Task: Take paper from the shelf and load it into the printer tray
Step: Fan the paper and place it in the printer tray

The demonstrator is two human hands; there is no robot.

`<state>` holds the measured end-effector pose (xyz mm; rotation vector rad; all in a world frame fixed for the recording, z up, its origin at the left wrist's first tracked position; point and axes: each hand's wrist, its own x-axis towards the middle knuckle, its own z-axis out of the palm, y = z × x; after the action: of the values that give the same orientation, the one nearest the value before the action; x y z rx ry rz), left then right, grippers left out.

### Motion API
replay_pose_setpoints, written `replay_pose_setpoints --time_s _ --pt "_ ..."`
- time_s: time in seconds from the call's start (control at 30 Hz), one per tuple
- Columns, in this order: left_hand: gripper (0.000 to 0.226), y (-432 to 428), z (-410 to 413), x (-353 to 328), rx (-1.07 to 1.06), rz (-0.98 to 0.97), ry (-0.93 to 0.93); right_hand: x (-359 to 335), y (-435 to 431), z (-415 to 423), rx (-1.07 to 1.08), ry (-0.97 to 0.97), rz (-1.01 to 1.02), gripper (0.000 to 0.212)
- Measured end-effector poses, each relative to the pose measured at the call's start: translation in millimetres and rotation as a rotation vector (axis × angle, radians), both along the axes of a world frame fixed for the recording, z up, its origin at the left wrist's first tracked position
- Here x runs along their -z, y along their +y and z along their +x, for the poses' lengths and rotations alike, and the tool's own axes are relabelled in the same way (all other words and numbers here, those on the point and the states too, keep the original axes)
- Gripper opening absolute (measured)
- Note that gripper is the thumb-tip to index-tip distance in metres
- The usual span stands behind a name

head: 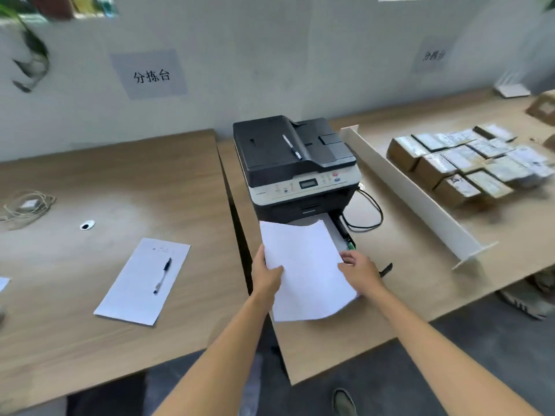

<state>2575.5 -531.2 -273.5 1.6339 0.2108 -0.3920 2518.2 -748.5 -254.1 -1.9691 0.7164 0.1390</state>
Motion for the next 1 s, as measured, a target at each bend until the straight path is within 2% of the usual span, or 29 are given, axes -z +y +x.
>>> replay_pose_setpoints --time_s 0.07,0.13,0.37,0.57,0.77,1.0 --pt "0.056 -23 7 0 0.016 -0.005 -0.013 10 -32 11 0.037 0.017 0.077 0.02" --pt "0.054 -45 14 5 -0.026 0.005 0.005 22 -57 21 0.038 0.013 0.118 0.031" --pt "0.054 -115 17 34 -0.144 0.072 0.12 67 -119 49 -0.102 0.068 0.29 0.044" --pt "0.047 -171 21 70 -0.22 0.155 0.194 91 -174 75 -0.067 0.146 0.244 0.047" --pt "0.071 -186 64 149 -0.256 0.197 0.203 136 -180 106 0.029 0.152 0.246 0.048" --pt "0.073 -178 110 189 -0.243 0.309 0.2 197 -170 151 0.096 0.099 0.225 0.044"
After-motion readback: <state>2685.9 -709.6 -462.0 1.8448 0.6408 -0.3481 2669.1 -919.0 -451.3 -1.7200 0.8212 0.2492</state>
